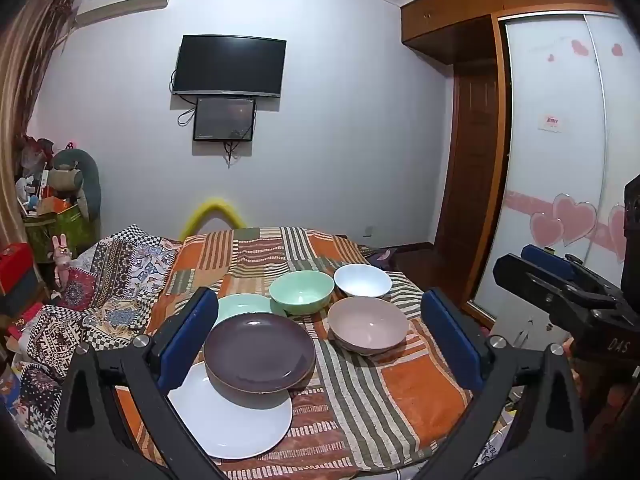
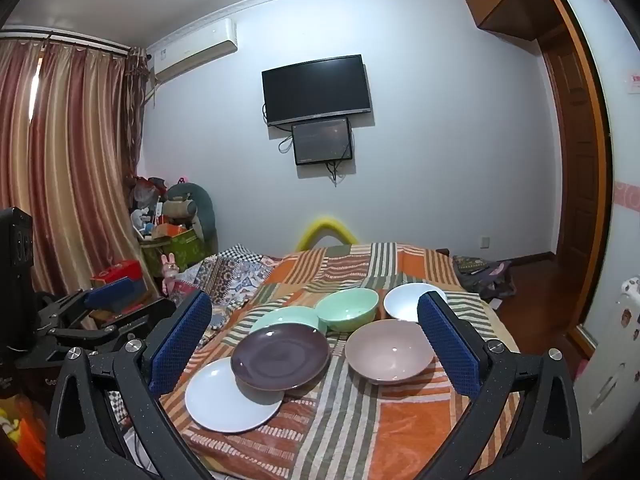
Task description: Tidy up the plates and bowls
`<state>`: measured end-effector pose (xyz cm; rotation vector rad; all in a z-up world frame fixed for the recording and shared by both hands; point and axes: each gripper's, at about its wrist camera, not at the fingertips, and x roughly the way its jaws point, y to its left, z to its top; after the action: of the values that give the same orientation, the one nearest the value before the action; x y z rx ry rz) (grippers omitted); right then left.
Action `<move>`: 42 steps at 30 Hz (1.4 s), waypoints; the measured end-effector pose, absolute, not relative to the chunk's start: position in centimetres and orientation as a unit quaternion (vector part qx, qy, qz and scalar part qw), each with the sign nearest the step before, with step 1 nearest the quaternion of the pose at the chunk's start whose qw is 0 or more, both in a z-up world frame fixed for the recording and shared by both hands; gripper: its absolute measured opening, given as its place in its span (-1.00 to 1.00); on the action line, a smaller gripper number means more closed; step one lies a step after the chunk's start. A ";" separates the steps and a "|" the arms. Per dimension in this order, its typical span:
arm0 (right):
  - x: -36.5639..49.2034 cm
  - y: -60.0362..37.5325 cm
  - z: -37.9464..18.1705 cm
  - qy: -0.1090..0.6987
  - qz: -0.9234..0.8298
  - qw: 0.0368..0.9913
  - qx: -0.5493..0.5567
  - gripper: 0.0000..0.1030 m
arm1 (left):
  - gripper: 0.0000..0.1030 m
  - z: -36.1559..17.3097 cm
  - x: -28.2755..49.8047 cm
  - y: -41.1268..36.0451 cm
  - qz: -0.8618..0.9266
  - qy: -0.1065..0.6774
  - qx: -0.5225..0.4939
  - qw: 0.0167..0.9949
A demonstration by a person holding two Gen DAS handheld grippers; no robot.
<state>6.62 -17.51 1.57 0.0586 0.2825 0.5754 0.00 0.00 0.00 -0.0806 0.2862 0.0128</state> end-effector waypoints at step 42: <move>7.0 -17.5 1.3 0.139 0.281 0.949 0.037 0.99 | 1.00 -0.4 -0.3 -0.2 0.027 0.127 -0.038 0.991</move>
<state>7.03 -17.50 1.32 0.0745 0.2824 0.5724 -0.27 -0.23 -0.40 -0.0755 0.2545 0.0535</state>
